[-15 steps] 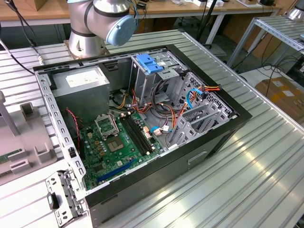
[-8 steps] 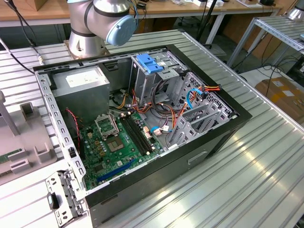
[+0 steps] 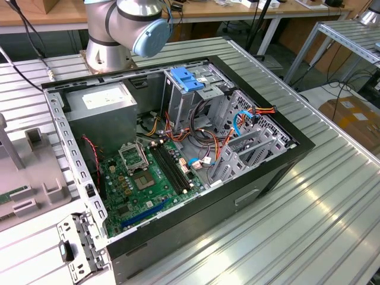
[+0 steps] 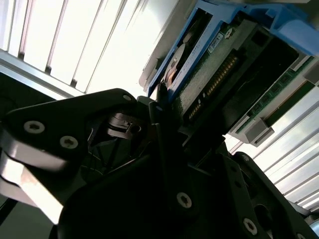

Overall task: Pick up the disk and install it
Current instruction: 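Pick up the disk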

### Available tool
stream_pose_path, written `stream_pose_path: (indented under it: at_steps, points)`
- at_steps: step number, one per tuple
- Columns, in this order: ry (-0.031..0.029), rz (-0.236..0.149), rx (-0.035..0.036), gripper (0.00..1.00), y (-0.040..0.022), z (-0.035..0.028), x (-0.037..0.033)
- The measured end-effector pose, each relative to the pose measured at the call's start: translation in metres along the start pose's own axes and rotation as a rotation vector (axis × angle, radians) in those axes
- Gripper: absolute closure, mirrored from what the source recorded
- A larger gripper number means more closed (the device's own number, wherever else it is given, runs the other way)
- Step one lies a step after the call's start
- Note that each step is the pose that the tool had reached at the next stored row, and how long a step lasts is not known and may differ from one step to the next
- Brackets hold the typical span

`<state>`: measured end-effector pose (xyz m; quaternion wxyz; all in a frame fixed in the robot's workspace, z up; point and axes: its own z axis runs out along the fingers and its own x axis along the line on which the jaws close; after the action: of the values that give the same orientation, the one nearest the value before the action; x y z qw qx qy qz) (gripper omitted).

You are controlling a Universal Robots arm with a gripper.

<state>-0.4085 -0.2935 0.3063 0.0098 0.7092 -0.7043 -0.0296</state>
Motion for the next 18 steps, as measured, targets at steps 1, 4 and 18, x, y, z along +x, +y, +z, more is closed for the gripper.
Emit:
stream_pose_path:
  at_steps: [1, 4, 18]
  points:
    - [0.0001, 0.0, -0.0003, 0.64, 0.0001, -0.001, 0.0]
    - [0.0001, 0.0, -0.0001, 0.64, 0.0001, -0.0027, -0.0001]
    - [0.0, 0.0, -0.0001, 0.64, 0.0006, -0.0107, -0.0003]
